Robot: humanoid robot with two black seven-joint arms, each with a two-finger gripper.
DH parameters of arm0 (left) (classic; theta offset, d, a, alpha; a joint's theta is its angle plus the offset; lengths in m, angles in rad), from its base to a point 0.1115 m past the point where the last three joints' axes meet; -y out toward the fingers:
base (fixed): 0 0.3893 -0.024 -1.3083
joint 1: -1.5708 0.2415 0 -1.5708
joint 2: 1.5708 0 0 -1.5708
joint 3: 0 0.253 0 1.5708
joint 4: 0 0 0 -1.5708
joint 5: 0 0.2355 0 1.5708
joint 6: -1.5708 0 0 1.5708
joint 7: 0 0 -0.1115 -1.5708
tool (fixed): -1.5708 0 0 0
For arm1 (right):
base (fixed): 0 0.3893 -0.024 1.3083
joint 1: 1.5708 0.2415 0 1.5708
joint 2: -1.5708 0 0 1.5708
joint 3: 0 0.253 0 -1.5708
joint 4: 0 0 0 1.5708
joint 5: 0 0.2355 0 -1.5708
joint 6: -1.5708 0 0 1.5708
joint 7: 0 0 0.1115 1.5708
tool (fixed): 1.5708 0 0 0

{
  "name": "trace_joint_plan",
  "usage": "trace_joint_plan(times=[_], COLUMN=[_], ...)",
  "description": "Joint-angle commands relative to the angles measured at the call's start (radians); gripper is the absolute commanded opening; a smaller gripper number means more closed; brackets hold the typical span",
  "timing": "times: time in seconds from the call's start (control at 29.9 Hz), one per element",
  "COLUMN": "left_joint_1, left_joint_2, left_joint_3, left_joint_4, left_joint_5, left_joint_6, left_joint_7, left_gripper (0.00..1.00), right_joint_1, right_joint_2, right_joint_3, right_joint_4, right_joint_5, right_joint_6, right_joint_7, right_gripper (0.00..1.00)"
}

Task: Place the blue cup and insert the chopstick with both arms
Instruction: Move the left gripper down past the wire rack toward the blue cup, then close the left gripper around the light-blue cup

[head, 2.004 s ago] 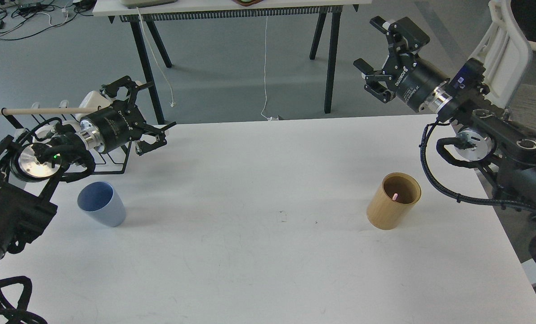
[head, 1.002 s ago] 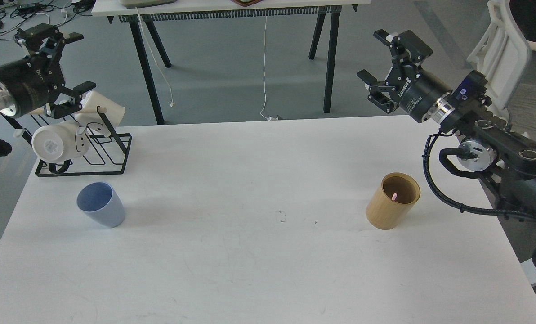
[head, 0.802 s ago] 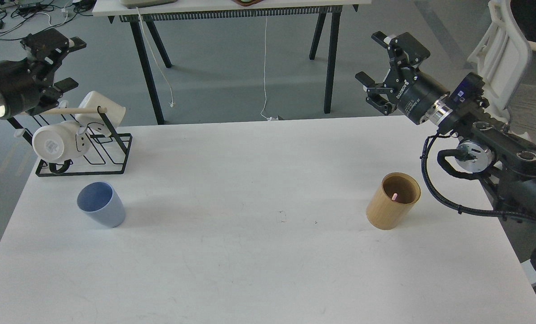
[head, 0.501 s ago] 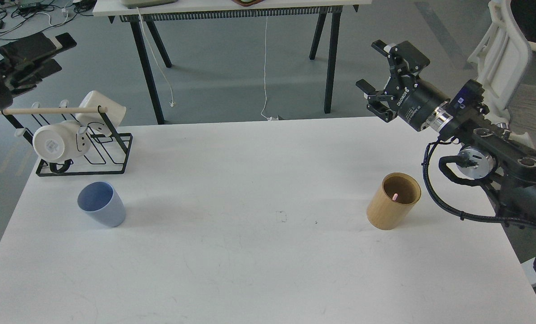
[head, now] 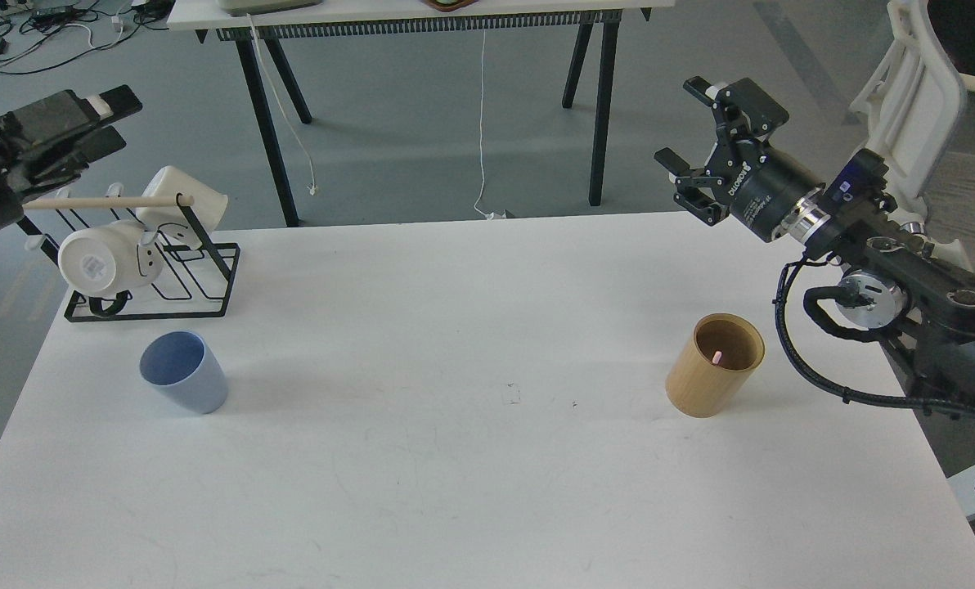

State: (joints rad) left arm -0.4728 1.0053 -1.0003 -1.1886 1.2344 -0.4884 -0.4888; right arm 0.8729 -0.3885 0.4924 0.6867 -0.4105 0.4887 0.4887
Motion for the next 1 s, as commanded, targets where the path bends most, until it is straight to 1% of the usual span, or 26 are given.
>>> trace_joint_plan(times=[0.0,0.1,0.17,0.23,0.33,0.43,0.57,0.77,0.97], left_joint_1=[0.002,-0.003,-0.001,0.000,-0.006,-0.007,-0.001,-0.010,-0.043], left_joint_2=[0.004,0.016,0.045,0.071,0.113,0.136,0.127,0.113,0.030], left_joint_3=[0.021,0.115,0.158,0.221,0.342,0.414,0.439,0.425,0.434], left_joint_4=[0.007,0.000,-0.008,-0.017,-0.045,-0.065,-0.051,-0.013,0.127], left_joint_5=[0.049,0.273,0.438,0.545,0.565,0.571,0.576,0.576,0.577], left_joint_6=[0.000,0.000,0.000,0.000,0.000,0.000,0.000,0.000,0.000], left_joint_7=[0.000,0.000,0.000,0.000,0.000,0.000,0.000,0.000,0.000], left_gripper=[1.00,1.00,1.00,1.00,1.00,1.00,1.00,1.00,1.00], right_joint_1=[0.000,0.000,0.000,0.000,0.000,-0.002,-0.002,-0.003,-0.003], right_joint_2=[0.000,-0.001,-0.001,-0.001,-0.001,-0.001,-0.001,-0.001,0.003], right_joint_3=[0.000,0.000,0.000,-0.001,-0.002,-0.003,-0.005,-0.008,-0.008], right_joint_4=[0.001,0.001,-0.001,-0.001,-0.001,-0.001,-0.001,-0.001,-0.001], right_joint_5=[-0.001,-0.001,-0.001,-0.001,-0.001,-0.001,-0.001,-0.001,-0.001], right_joint_6=[0.000,0.000,0.000,0.000,0.000,0.000,0.000,0.000,0.000], right_joint_7=[0.000,0.000,0.000,0.000,0.000,0.000,0.000,0.000,0.000], right_gripper=[0.99,0.99,0.99,0.99,0.99,0.99,0.99,0.99,0.99])
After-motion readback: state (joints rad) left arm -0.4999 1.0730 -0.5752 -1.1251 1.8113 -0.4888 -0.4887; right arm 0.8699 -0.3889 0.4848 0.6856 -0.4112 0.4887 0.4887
